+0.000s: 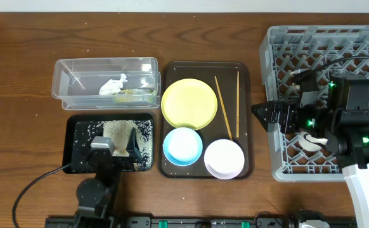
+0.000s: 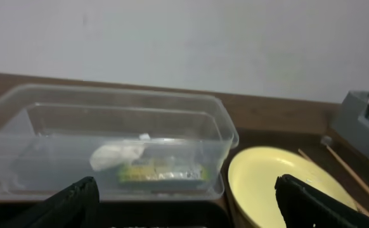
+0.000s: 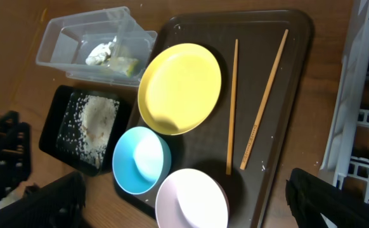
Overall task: Sort waste into correct bins and load items into the dishwasher rack
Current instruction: 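Reach the right gripper to the pink bowl and grasp its rim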
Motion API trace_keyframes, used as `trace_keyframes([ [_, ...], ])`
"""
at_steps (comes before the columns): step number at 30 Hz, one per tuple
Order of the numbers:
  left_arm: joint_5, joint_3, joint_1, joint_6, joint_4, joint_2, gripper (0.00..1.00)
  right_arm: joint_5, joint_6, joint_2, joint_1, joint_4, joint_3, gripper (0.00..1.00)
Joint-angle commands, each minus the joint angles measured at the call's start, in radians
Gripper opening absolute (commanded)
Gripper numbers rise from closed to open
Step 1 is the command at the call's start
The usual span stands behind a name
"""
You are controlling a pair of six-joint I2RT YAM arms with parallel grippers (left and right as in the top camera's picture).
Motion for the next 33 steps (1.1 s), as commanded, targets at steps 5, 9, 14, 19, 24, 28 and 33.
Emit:
trace_keyframes([
  [5,0.020,-0.039,0.005,0.003,-0.037,-0.009,0.91,-0.004,0.005,0.000,0.010,0.002,0.002,0.99],
  [9,0.020,-0.039,0.005,0.003,-0.037,-0.007,0.91,-0.004,0.005,0.000,0.010,0.002,0.002,0.99],
  [14,0.020,-0.039,0.005,0.003,-0.037,-0.007,0.91,-0.004,0.005,0.000,0.010,0.002,0.002,0.99],
  [19,0.020,-0.039,0.005,0.003,-0.037,-0.007,0.91,-0.004,0.005,0.000,0.010,0.002,0.002,0.99],
  [24,0.020,-0.039,0.005,0.003,-0.037,-0.007,0.91,-0.006,0.037,0.000,0.010,0.001,0.002,0.99],
  [28,0.020,-0.039,0.005,0.003,-0.037,-0.007,0.91,-0.013,0.137,0.000,0.010,0.005,0.002,0.99],
  [33,0.020,-0.039,0.005,0.003,-0.037,-0.007,0.92,-0.070,0.168,0.000,0.048,0.019,0.002,0.99],
])
